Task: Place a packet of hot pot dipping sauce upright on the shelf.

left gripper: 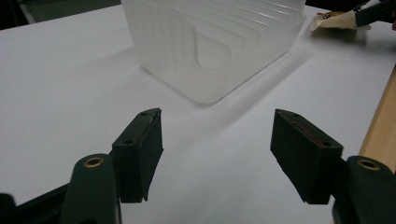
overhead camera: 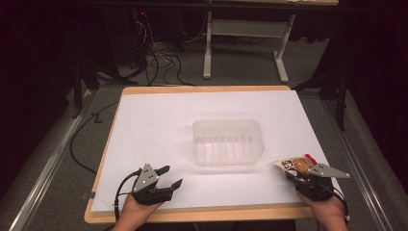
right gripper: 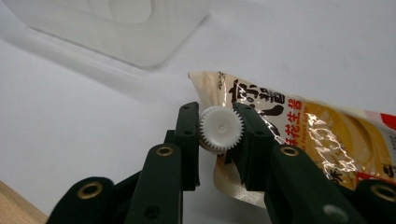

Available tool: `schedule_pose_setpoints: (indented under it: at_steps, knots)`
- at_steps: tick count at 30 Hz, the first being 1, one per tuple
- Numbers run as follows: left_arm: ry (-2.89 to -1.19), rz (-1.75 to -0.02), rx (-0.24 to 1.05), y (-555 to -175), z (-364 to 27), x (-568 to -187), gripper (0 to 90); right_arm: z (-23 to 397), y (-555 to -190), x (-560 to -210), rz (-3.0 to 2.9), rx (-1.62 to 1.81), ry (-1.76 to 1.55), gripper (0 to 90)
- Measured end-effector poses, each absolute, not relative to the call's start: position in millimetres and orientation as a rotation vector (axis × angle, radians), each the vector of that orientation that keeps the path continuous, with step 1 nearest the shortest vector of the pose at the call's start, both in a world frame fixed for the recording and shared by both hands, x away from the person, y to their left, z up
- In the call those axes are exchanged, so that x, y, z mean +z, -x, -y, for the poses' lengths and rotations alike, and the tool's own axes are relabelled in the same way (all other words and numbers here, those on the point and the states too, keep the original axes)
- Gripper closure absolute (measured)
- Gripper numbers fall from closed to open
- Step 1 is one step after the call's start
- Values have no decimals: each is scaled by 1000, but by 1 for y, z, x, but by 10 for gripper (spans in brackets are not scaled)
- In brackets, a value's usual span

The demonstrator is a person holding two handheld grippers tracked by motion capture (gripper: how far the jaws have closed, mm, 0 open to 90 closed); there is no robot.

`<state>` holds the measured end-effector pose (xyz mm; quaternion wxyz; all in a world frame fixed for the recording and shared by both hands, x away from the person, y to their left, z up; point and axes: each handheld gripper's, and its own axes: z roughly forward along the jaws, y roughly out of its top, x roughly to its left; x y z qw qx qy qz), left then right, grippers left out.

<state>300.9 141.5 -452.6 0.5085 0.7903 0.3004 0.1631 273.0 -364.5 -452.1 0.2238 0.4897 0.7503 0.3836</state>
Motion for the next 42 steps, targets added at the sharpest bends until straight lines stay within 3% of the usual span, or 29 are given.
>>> schedule_pose_setpoints:
  at_steps: [22,42]
  knots:
    - [-1905,-744,413,-297,-150,-453,349,391,-264,-400,-1776,1345,-1299,744]
    - [-1896,-762,424,-292,-158,-453,349,391,-266,-385,-1669,1425,-1285,744]
